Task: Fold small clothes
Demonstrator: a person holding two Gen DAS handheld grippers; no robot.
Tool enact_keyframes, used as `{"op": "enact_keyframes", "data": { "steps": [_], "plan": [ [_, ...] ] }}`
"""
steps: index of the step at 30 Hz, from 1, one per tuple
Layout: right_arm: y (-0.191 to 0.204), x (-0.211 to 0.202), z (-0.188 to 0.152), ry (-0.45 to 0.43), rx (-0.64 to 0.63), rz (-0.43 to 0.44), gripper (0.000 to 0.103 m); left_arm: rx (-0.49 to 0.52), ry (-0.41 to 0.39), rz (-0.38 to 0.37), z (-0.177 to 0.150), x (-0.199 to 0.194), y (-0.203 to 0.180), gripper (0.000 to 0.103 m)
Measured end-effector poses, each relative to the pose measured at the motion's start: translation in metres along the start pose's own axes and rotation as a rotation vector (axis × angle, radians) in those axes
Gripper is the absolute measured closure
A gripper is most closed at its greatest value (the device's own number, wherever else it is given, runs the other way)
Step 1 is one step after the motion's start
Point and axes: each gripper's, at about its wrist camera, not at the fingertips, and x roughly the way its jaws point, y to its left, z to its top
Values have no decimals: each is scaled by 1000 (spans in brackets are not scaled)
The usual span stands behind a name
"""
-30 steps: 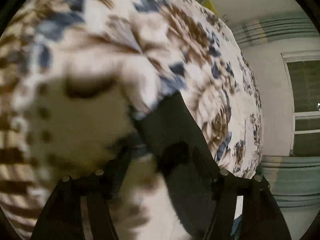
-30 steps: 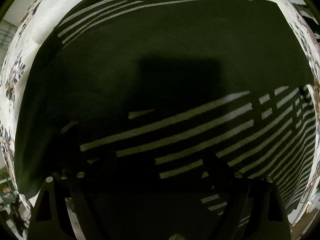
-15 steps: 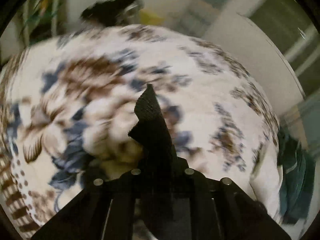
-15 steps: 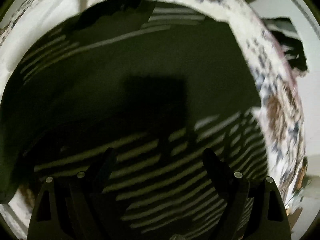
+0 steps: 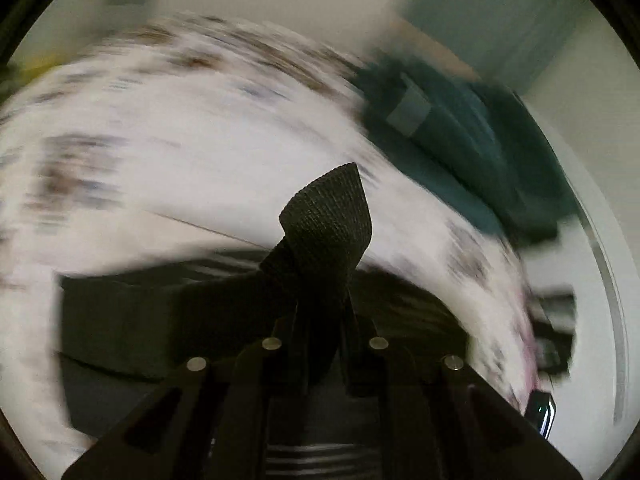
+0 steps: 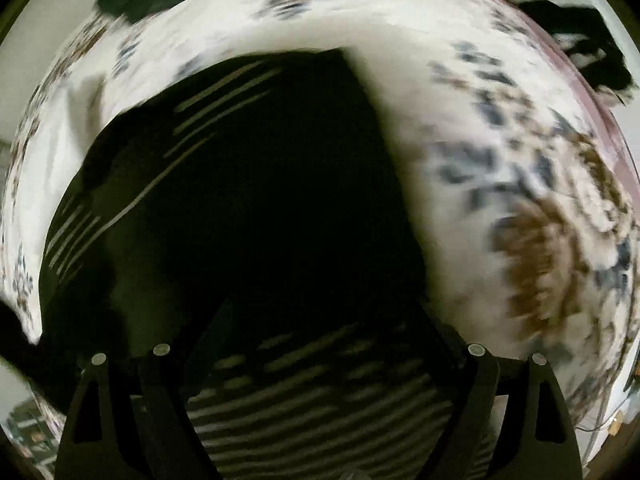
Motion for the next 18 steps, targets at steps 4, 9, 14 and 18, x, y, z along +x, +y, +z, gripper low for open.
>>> {"op": "enact_keyframes", "data": {
  "steps": [4, 9, 14, 18],
  "plan": [
    [-81, -2, 26, 28, 44, -13, 14, 105, 154, -63, -44, 86, -103, 94],
    [-179, 5, 62, 63, 91, -4, 14, 180, 294, 19, -94, 145, -169, 89],
    [-236, 7, 80, 154, 99, 74, 14, 198, 256, 53, -113, 131, -169, 48],
    [-241, -5, 90, 147, 17, 153, 36, 181, 211, 121, -130, 101, -141, 8]
  ]
}}
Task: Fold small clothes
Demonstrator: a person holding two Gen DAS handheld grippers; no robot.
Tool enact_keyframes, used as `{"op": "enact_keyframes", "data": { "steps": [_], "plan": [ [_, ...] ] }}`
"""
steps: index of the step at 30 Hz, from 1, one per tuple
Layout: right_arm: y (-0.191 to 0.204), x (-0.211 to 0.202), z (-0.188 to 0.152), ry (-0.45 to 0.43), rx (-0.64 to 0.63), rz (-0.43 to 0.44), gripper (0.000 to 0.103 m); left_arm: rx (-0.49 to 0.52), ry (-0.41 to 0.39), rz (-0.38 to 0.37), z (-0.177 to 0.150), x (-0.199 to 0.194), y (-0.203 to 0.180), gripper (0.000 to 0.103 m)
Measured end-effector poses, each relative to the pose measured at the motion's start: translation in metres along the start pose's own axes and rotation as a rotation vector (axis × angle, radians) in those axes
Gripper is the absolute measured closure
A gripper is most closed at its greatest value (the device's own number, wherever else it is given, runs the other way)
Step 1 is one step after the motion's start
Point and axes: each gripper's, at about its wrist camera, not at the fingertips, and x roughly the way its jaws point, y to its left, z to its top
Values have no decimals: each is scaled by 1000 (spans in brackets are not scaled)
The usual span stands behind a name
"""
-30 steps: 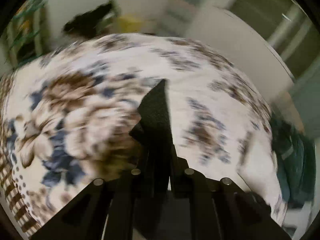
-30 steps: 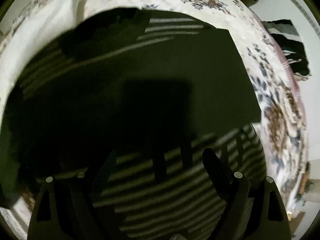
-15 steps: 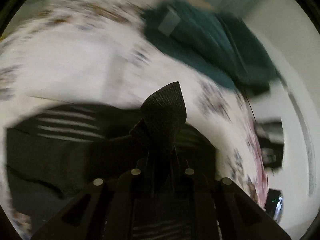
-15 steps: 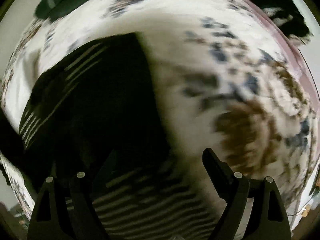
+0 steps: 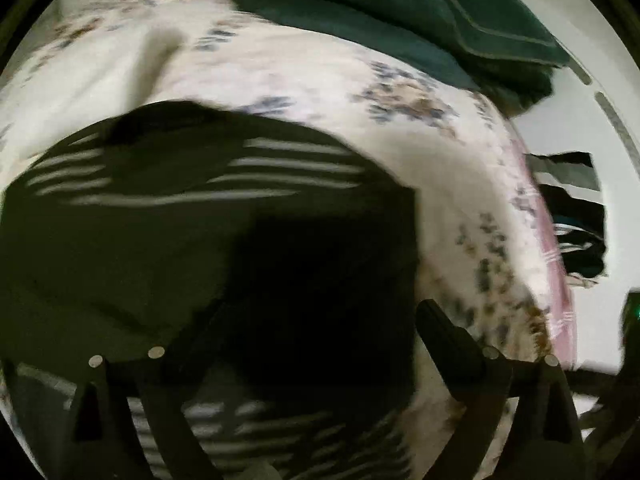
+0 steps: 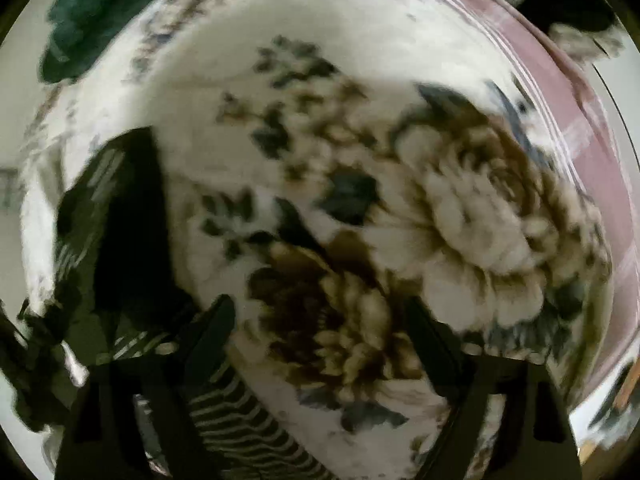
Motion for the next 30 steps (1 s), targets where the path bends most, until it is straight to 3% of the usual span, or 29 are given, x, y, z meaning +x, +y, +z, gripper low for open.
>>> {"op": "enact_keyframes", "data": {
  "steps": [1, 2, 6, 8, 10, 13, 17, 20, 22, 24, 27, 30],
  "plan": [
    [6, -3, 3, -1, -29, 10, 53, -13, -5, 32, -11, -6, 10, 8],
    [13, -3, 6, 8, -54, 22, 56, -39, -7, 74, -24, -12, 25, 8],
    [62, 6, 25, 49, -147, 176, 55, -169, -1, 249, -73, -33, 93, 8],
    [91, 19, 39, 65, -173, 235, 49, -224, 27, 334, -98, -37, 126, 8],
    [117, 34, 48, 68, -179, 261, 49, -280, 68, 427, -121, -35, 160, 8],
    [155, 61, 64, 82, -198, 259, 49, -352, 110, 496, -144, -27, 193, 8],
    [212, 79, 73, 58, -273, 192, 49, -354, 107, 496, -158, -14, 206, 0],
    [265, 93, 67, 31, -464, 120, 49, -350, 105, 503, -159, -7, 205, 0],
    [282, 109, 54, 56, -588, -1, 49, -370, 95, 490, -161, -7, 208, 0],
    [276, 118, 35, 87, -657, -85, 49, -380, 92, 477, -160, -8, 210, 0],
    [245, 105, 8, 78, -680, -116, 49, -377, 89, 468, -161, -8, 210, 0],
    [204, 98, -10, 137, -621, -121, 49, -373, 79, 461, -163, -9, 211, 0]
  ]
}}
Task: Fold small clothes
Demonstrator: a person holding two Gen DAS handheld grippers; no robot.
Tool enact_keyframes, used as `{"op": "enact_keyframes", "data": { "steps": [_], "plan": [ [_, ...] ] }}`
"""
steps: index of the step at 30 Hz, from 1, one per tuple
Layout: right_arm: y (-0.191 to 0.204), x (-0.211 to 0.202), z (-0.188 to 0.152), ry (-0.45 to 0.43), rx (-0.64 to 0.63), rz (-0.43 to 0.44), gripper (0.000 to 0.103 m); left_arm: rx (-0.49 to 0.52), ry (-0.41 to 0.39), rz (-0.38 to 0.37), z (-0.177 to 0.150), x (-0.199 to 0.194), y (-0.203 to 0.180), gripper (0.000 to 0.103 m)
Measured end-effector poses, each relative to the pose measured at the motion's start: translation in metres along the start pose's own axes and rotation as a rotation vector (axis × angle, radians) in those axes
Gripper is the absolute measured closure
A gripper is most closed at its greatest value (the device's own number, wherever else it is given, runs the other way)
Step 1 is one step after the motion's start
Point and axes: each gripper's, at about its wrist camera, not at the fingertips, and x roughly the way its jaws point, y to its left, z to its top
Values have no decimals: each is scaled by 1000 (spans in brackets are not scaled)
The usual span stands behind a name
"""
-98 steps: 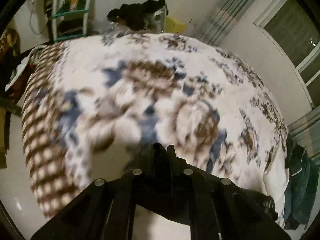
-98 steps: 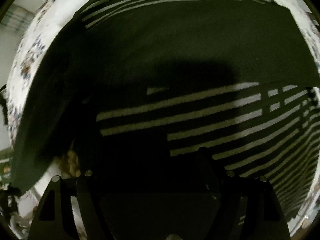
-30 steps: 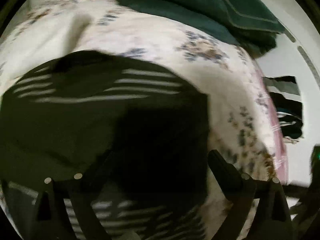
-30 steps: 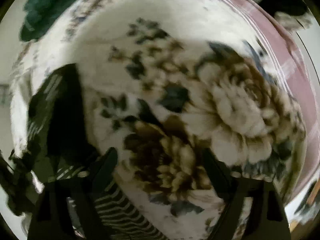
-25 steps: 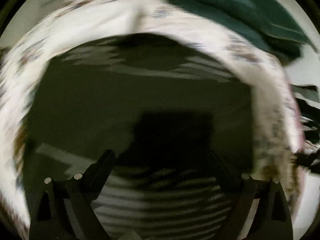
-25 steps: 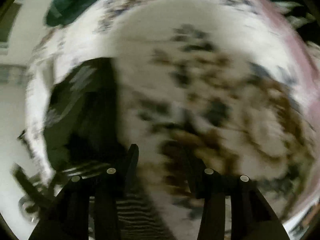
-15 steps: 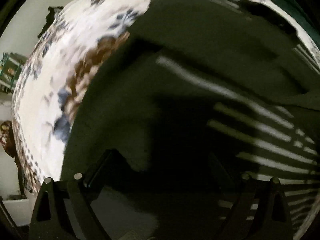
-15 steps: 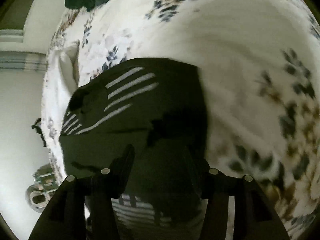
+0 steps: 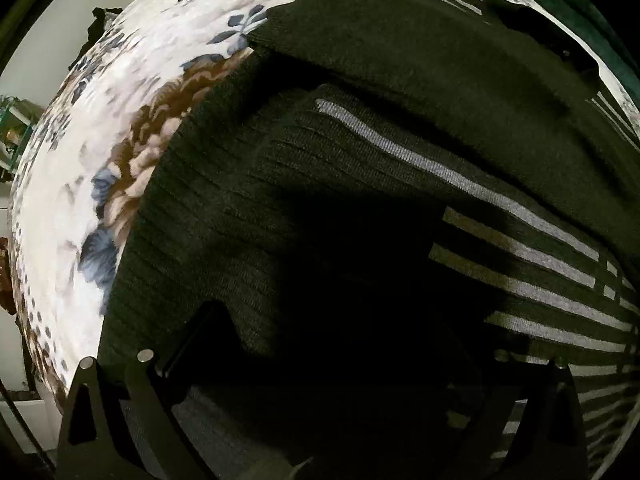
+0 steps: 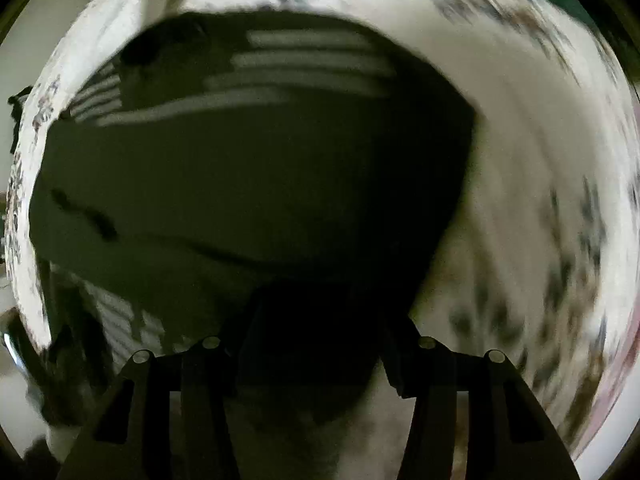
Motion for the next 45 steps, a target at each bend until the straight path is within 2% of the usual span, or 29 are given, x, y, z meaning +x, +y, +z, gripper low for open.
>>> {"op": "enact_keyframes", "data": {
  "steps": [2, 3, 5, 7, 9, 12, 14, 17, 18, 19, 22, 25, 28, 29, 31, 33, 36, 39, 42, 44, 45],
  "plan": [
    [-16, 2, -18, 50, 46, 16, 49, 5, -10, -5, -1, 0, 2, 0],
    [-26, -2, -23, 48, 86, 39, 49, 5, -14, -7, -2, 0, 2, 0],
    [-44, -16, -24, 3, 169, 94, 49, 6, -14, -9, -3, -1, 6, 0],
    [-63, -35, -16, -97, 243, 155, 49, 5, -10, -9, -4, 0, 8, 0],
    [-70, -44, 8, -161, 257, 202, 43, 5, -11, -5, -5, -1, 5, 0],
    [-56, -32, 51, -159, 127, 212, 43, 4, -21, -5, -3, -2, 5, 0],
    [-37, -6, 78, -83, 3, 192, 43, 4, -26, -2, -4, -2, 4, 0],
    [-8, 27, 101, 34, -144, 120, 44, 3, -23, -1, -4, -3, 0, 0],
    [1, 29, 103, 25, -200, 98, 48, 4, -19, -1, -3, -4, -1, 0],
    [6, 22, 102, -25, -236, 112, 98, 4, -14, -3, -3, -4, 0, 0],
    [5, -8, 106, -179, -219, 133, 98, 9, 8, -14, 3, -4, 1, 0],
    [-7, -16, 114, -235, -136, 134, 98, 20, 43, -28, 10, -3, 8, 0],
    [-14, -6, 112, -196, -78, 130, 97, 13, 72, -40, 17, -10, 14, 0],
    [-21, -5, 110, -177, -52, 132, 84, -2, 74, -38, 20, -15, 18, 0],
    [-35, -11, 96, -172, 44, 142, 69, -47, 57, -65, 28, -28, 29, 0],
    [-47, -23, 77, -199, 122, 226, 66, -92, 19, -98, 45, -43, 43, 0],
    [-42, -36, 62, -183, 140, 341, 62, -179, -47, -151, 73, -58, 69, 0],
    [2, -37, 74, -129, 56, 396, 61, -254, -87, -235, 100, -57, 88, 0],
    [57, -32, 100, -74, -38, 441, 59, -263, -133, -298, 126, -45, 93, 1],
    [99, -29, 117, -60, -108, 450, 48, -223, -163, -330, 135, -38, 83, 8],
    [122, -25, 128, -51, -144, 458, 48, -196, -165, -329, 141, -30, 79, 24]
  ]
}}
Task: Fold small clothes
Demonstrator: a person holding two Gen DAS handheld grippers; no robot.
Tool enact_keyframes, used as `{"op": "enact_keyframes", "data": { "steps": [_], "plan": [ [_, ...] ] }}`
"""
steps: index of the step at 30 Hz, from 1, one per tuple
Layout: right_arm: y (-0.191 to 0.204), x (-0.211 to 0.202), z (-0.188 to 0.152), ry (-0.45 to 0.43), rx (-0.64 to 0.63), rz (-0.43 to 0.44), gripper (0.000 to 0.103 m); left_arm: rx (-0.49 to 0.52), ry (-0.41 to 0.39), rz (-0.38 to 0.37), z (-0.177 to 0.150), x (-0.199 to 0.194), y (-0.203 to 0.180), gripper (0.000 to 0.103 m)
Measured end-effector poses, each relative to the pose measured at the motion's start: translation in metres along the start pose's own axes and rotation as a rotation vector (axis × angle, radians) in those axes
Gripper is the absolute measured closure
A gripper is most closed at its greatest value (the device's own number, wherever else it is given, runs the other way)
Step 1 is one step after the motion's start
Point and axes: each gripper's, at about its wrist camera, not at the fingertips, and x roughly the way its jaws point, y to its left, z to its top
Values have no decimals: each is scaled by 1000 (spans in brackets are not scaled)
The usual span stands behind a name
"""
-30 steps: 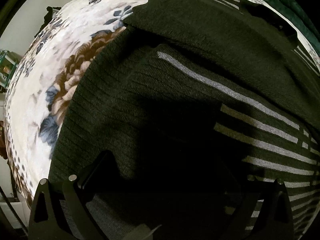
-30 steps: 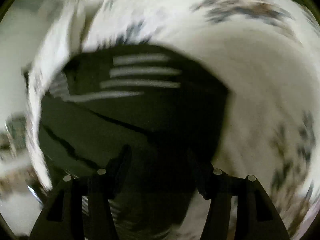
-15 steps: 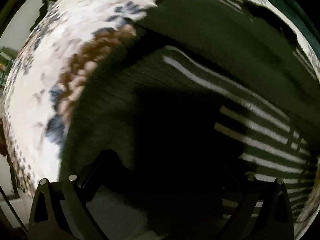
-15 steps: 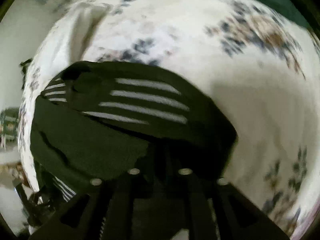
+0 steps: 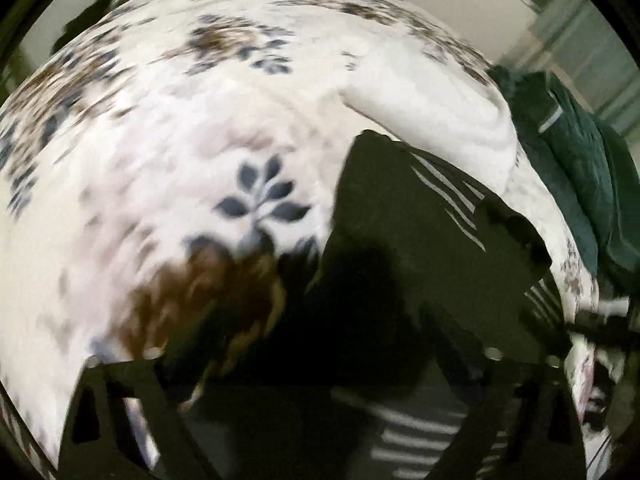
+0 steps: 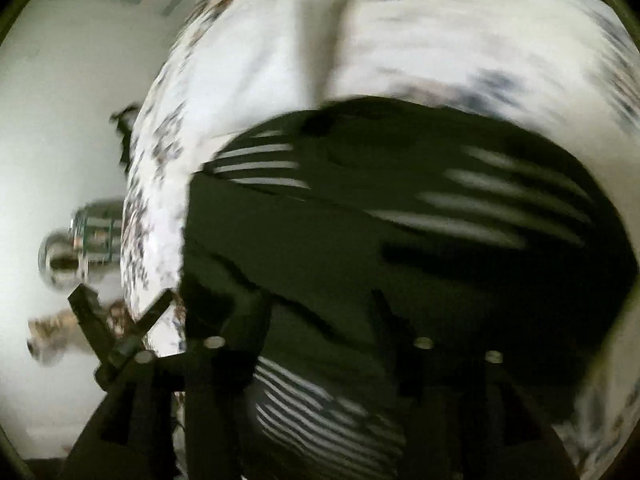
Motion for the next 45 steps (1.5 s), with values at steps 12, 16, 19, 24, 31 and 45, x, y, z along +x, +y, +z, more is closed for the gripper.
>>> {"op": "enact_keyframes", "data": {
  "steps": [12, 16, 19, 24, 31, 45],
  "plan": [
    [143, 191, 119, 292, -232, -26, 45, -1, 27, -199, -19, 26, 15, 84],
    [151, 183, 133, 227, -228, -13, 100, -12, 40, -244, -20, 21, 23, 88],
    [139, 163, 149, 141, -164, -2, 101, -27, 46, -268, -23, 18, 30, 89],
    [146, 163, 149, 103, -201, -63, 101, -51, 63, -292, -26, 10, 41, 89],
    [125, 157, 156, 57, -124, -101, 103, -87, 88, -297, -31, -2, 58, 88],
    [-3, -31, 23, -81, 220, -141, 38, -109, 81, -189, 0, -19, 55, 38]
  ]
}}
